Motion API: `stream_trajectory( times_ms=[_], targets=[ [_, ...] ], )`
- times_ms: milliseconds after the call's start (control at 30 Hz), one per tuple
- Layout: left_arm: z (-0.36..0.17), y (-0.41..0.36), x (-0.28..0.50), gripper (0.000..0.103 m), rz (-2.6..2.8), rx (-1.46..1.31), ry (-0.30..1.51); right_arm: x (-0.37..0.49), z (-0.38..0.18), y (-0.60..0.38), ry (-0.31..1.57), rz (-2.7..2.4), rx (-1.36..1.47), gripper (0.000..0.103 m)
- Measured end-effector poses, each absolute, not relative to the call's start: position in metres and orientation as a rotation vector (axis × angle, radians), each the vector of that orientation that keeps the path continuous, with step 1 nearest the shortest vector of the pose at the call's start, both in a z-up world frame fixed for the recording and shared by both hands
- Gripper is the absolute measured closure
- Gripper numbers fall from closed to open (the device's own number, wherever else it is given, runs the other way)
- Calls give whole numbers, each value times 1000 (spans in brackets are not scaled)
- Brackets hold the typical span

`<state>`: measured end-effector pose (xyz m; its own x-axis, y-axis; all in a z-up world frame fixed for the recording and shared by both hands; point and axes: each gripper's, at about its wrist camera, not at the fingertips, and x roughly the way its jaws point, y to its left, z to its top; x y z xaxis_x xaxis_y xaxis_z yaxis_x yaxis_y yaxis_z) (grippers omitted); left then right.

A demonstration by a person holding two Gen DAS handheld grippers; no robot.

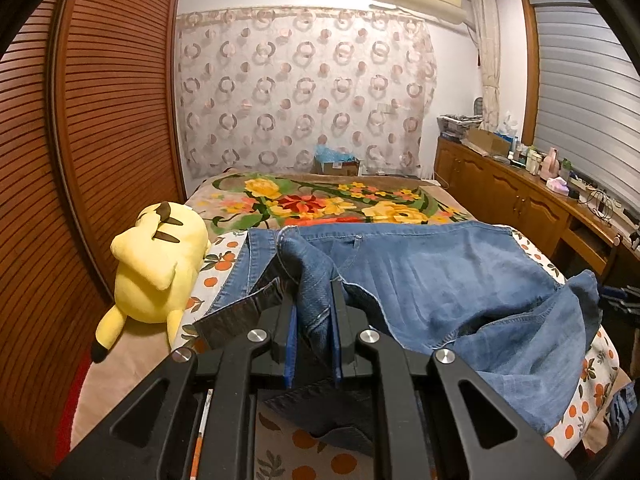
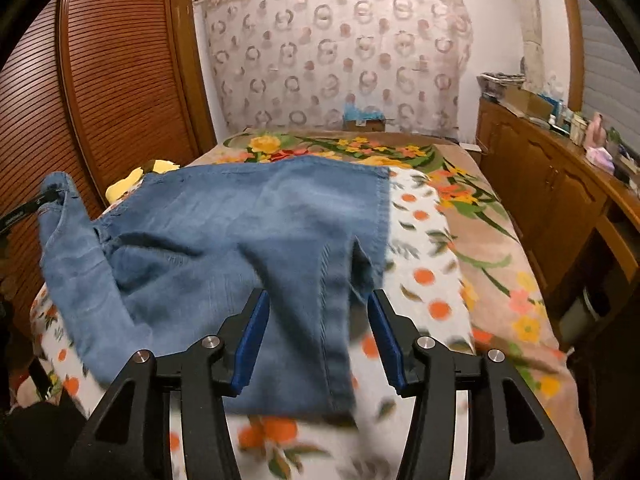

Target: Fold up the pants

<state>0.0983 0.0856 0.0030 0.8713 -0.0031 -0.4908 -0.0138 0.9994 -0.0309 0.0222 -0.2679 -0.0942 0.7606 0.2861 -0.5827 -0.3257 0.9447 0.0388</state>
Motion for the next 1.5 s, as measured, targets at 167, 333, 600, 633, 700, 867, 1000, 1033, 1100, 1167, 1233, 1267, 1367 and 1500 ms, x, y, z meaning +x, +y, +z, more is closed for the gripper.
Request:
stream_trajectory(
  times_ms=[167, 333, 600, 633, 700, 867, 1000, 1033, 1100, 1167, 1233, 1267, 1367, 1500],
  targets=[
    [4, 86, 100, 88, 6, -36, 514, -9, -106, -281, 658, 313, -64, 50],
    [4, 87, 99, 88, 7, -34, 515, -18, -118, -283, 688, 332, -53, 50],
    [1, 86, 95, 88, 19, -40, 494, -4, -124, -279, 727, 369, -30, 92],
    [2, 85, 95, 88, 23, -38, 487, -6, -121, -280, 720, 381, -27, 93],
    [6, 85, 94, 88, 30, -42, 469, -8, -112, -281, 692, 395, -31, 97],
    [23, 94, 105, 88, 49, -52, 439, -14, -68, -295, 573, 387, -31, 99],
    [30, 104, 116, 88, 72, -62, 429, -15, -31, -310, 480, 380, 3, 99],
    [32, 108, 121, 88, 79, -65, 428, -13, -23, -312, 461, 380, 10, 99],
    [35, 114, 128, 88, 89, -71, 427, -10, -11, -313, 429, 370, 3, 99],
    [38, 120, 137, 88, 94, -80, 428, -2, -2, -311, 406, 359, -6, 99],
    [40, 123, 144, 88, 100, -79, 427, 9, 0, -308, 399, 354, -16, 99],
    [41, 123, 148, 88, 101, -76, 429, 15, 1, -306, 396, 347, -26, 99],
    [41, 122, 161, 88, 104, -62, 440, 36, -5, -297, 416, 335, -43, 99],
    [31, 123, 185, 88, 102, -54, 475, 63, -10, -289, 454, 322, -46, 99]
  ],
)
